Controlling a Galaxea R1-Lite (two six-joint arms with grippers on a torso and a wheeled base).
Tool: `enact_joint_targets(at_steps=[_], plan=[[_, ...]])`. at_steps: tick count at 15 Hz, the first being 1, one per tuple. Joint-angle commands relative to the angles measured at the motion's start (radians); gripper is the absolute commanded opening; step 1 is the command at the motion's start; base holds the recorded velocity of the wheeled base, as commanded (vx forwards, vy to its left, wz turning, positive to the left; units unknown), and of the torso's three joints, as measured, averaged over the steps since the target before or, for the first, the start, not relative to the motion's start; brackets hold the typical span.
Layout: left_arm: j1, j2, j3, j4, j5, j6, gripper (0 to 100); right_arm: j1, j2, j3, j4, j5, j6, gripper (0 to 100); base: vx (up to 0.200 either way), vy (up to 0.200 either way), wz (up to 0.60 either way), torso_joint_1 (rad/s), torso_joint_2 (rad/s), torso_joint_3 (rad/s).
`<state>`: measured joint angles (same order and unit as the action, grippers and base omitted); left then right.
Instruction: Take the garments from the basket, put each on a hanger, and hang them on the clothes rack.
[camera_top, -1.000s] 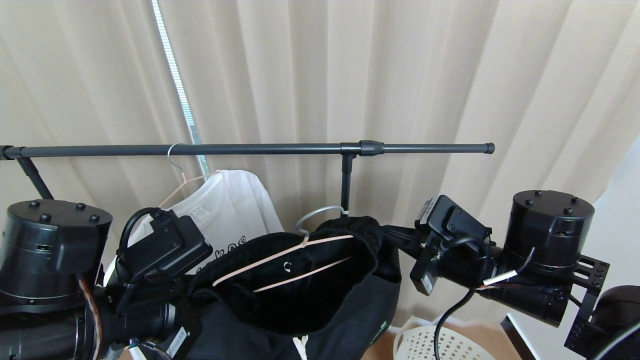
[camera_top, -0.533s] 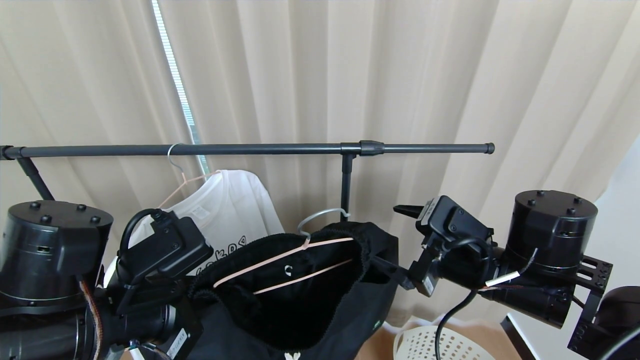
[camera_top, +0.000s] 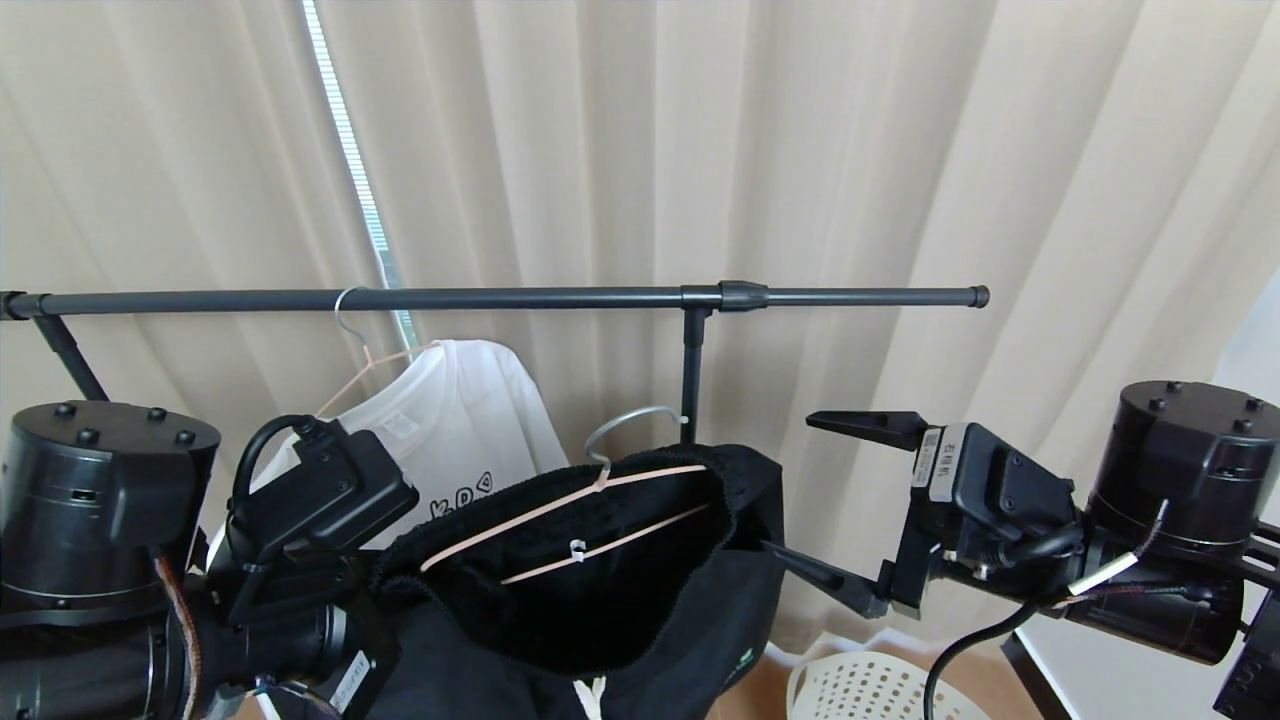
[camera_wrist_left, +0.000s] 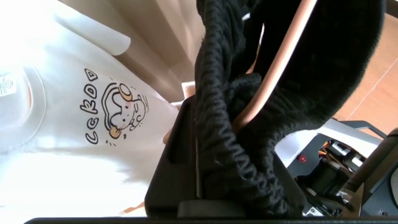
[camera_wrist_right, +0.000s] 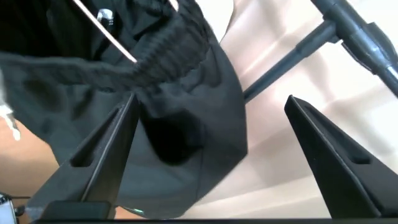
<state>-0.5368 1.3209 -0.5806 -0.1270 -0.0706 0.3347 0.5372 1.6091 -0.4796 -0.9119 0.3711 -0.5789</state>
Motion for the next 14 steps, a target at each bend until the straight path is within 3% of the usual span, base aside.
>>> enact_joint_targets(at_steps=[1, 5, 8, 14], plan=[[0.023, -0.014, 0.015, 0.0, -0.001, -0.009, 0, -0.013, -0.025, -0.005, 0.001, 0.031, 0.016, 100, 0.0, 0.0, 0.0, 0.0, 0.0, 0.0], [0.026, -0.029, 0.018, 0.0, -0.001, -0.037, 0, -0.013, -0.02, -0.034, -0.001, 0.023, 0.09, 100, 0.0, 0.0, 0.0, 0.0, 0.0, 0.0], [0.026, -0.077, 0.035, 0.003, 0.003, -0.111, 0, -0.01, -0.02, -0.057, -0.001, -0.011, 0.166, 100, 0.0, 0.0, 0.0, 0.0, 0.0, 0.0], [0.113, -0.144, 0.096, 0.006, 0.012, -0.135, 0, -0.008, -0.011, -0.077, 0.001, -0.043, 0.18, 100, 0.0, 0.0, 0.0, 0.0, 0.0, 0.0]])
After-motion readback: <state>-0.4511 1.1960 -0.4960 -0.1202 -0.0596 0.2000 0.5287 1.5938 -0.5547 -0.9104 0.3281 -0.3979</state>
